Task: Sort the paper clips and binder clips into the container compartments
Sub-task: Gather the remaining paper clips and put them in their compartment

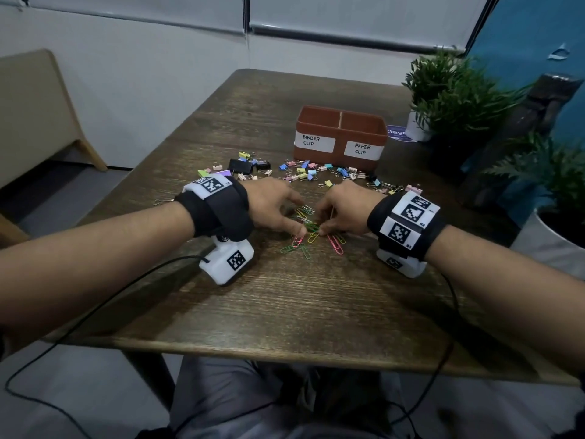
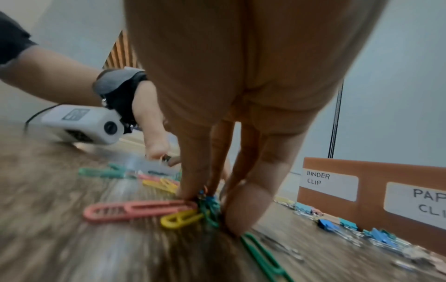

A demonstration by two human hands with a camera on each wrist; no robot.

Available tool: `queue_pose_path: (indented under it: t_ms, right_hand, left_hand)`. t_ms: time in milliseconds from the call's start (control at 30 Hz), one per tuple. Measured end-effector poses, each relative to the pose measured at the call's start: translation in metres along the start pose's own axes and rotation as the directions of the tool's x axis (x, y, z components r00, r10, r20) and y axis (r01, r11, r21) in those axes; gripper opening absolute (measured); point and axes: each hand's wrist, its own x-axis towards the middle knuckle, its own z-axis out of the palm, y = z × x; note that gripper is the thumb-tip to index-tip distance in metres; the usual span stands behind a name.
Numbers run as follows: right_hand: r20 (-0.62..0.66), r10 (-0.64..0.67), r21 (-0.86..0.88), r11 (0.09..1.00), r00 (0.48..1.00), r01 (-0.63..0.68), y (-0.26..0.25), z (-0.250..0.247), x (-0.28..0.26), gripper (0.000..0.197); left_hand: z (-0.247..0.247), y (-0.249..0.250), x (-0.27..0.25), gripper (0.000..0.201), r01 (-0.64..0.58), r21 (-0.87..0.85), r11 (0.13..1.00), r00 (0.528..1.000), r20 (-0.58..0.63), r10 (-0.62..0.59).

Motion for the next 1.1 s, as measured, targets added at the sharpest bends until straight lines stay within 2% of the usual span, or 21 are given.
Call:
queue_pose_path:
  t_ms: [67,167,267,400,533,633,700,767,833,967,1100]
  right_hand:
    - [-0.006,-0.003,0.005,1.0,1.0,0.003,0.001,0.001,0.003,0.02]
    - [-0.024,-0.001,0.0,1.0,1.0,0.001,0.003,0.0,0.004,0.018]
    - [-0.037,-0.019,-0.015,1.0,0.999,0.018,0.004,0.0,0.005,0.013]
    - [-0.066,-0.028,-0.026,0.999,0.997,0.026,0.01,-0.001,0.003,0.016]
    - [-0.07,-0.05,-0.041,0.998,0.996,0.048,0.015,-0.002,0.001,0.014]
    - [-0.089,-0.023,-0.033,0.999,0.996,0.02,0.016,-0.002,0.001,0.004]
    - [-0.113,-0.002,-0.006,1.0,0.994,0.001,0.019,-0.002,0.001,0.022]
    - [-0.17,0.025,0.035,0.999,0.985,-0.019,0.024,-0.007,0.001,0.017]
    - [-0.218,0.074,0.143,0.989,0.973,-0.043,0.029,-0.014,0.0,0.008]
    - [-0.241,0.19,0.361,0.928,0.952,-0.094,0.039,-0.026,-0.001,0.011]
    - [-0.307,0.263,0.414,0.902,0.915,-0.121,0.05,-0.047,0.005,0.008]
  left_hand:
    - [0.0,0.003,0.0,0.102,-0.014,0.019,1.0,0.998,0.069,0.012]
    - [0.0,0.009,0.007,0.101,-0.064,0.102,0.993,0.992,0.114,0.052]
    - [-0.003,0.006,0.015,0.075,-0.108,0.1,0.989,0.991,0.087,0.099]
    - [-0.004,-0.001,0.023,0.036,-0.154,0.001,0.988,0.988,-0.033,0.154]
    - [-0.005,0.005,0.029,0.014,-0.14,-0.024,0.99,0.99,-0.035,0.14]
    - [-0.006,0.009,0.033,0.01,-0.144,0.01,0.989,0.988,-0.053,0.145]
    - [-0.005,0.01,0.034,0.009,-0.133,0.046,0.99,0.989,-0.065,0.135]
    - [-0.005,0.011,0.034,0.01,-0.13,0.047,0.99,0.989,-0.069,0.133]
    - [-0.005,0.011,0.035,0.01,-0.132,0.036,0.991,0.989,-0.069,0.134]
    - [-0.006,0.013,0.037,0.009,-0.125,0.041,0.991,0.988,-0.083,0.128]
    - [-0.007,0.013,0.04,0.007,-0.12,0.032,0.992,0.989,-0.08,0.122]
